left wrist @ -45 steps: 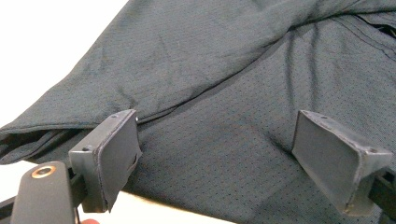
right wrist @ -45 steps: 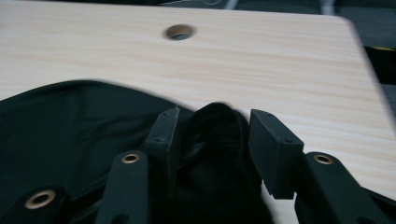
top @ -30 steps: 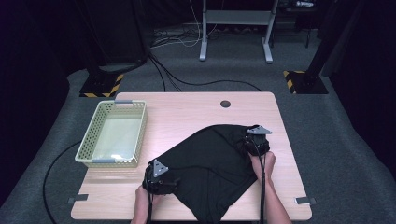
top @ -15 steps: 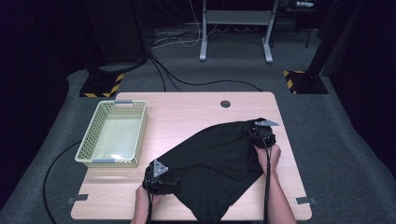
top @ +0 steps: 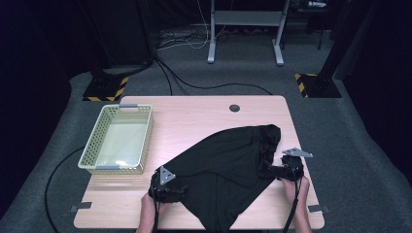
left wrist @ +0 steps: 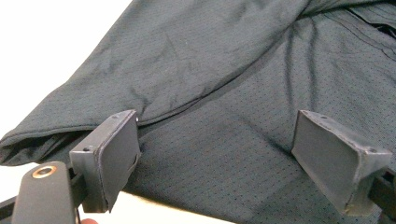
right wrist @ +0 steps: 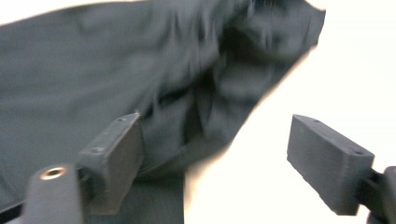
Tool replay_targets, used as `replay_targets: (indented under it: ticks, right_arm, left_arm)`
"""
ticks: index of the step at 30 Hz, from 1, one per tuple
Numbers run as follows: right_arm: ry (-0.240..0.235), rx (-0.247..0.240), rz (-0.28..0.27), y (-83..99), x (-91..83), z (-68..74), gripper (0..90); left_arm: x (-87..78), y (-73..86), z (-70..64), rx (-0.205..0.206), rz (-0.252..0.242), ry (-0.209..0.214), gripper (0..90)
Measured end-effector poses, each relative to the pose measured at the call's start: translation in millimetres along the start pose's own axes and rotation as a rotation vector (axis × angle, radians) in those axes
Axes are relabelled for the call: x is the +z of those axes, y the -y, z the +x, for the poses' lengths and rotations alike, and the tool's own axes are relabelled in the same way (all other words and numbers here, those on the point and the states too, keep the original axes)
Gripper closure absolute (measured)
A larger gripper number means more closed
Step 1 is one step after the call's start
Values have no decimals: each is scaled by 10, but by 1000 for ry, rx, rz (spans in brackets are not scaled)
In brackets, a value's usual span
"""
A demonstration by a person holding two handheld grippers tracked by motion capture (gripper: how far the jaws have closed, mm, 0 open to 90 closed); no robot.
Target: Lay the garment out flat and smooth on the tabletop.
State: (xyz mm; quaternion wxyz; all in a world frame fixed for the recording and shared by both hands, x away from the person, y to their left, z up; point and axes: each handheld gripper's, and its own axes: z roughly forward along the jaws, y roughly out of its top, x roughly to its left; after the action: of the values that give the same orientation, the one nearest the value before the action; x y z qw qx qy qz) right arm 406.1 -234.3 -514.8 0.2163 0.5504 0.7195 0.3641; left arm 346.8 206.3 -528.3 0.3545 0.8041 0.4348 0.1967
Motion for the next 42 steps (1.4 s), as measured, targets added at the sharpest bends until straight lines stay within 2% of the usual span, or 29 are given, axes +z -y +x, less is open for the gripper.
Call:
replay_targets:
  ticks: [3,7,9,11,12,13,15,17,20,21,23,27,30,33,35,36,38,40,42]
  right_arm:
    - [-13,4,11,95,5,0,152]
    - [37,18,14,151,-11,10,156]
    - [63,-23,23,162,-8,18,147]
    - [60,-31,29,165,-13,-2,105]
    - [69,-41,35,163,-11,-24,46]
    - [79,-46,43,159,-3,-49,23]
    - [61,-33,59,146,10,-122,6]
    - [70,-35,56,139,8,-180,8]
    - [67,-27,58,123,15,-266,11]
    - [70,-27,56,119,16,-279,14]
    - [74,-28,54,111,21,-299,17]
    - [70,-31,52,108,22,-305,26]
    - [71,-33,49,103,27,-308,31]
    - [64,-28,52,99,31,-318,33]
    - [64,-28,52,99,31,-318,35]
    - [65,-28,51,100,31,-318,35]
    - [65,-27,50,100,30,-318,37]
    - [64,-27,50,100,30,-318,38]
    - [64,-27,49,100,30,-319,40]
  left_arm:
    - [-2,0,-10,3,0,-3,149]
    - [-6,3,-45,1,-5,-21,150]
    - [-12,7,-72,-9,-5,-33,156]
    - [-21,14,-111,-27,-5,-50,167]
    - [-25,18,-137,-32,-6,-58,169]
    - [-28,22,-172,-39,-8,-65,170]
    - [-36,28,-262,-47,-6,-68,170]
    - [-53,40,-365,-32,-11,-85,169]
    - [-83,66,-446,-21,-18,-87,168]
    - [-98,75,-454,-21,-20,-88,167]
    - [-123,89,-436,-46,-31,-92,164]
    - [-178,-60,-388,-70,-71,-102,189]
    - [-88,-257,-449,-29,-71,-86,214]
    - [88,-386,-524,10,-47,-69,282]
    - [231,-445,-558,37,-12,-64,379]
    - [305,-462,-571,43,0,-75,426]
    - [364,-458,-563,38,-8,-64,624]
    - [378,-454,-559,40,-22,-59,776]
    - [375,-458,-539,40,-21,-56,852]
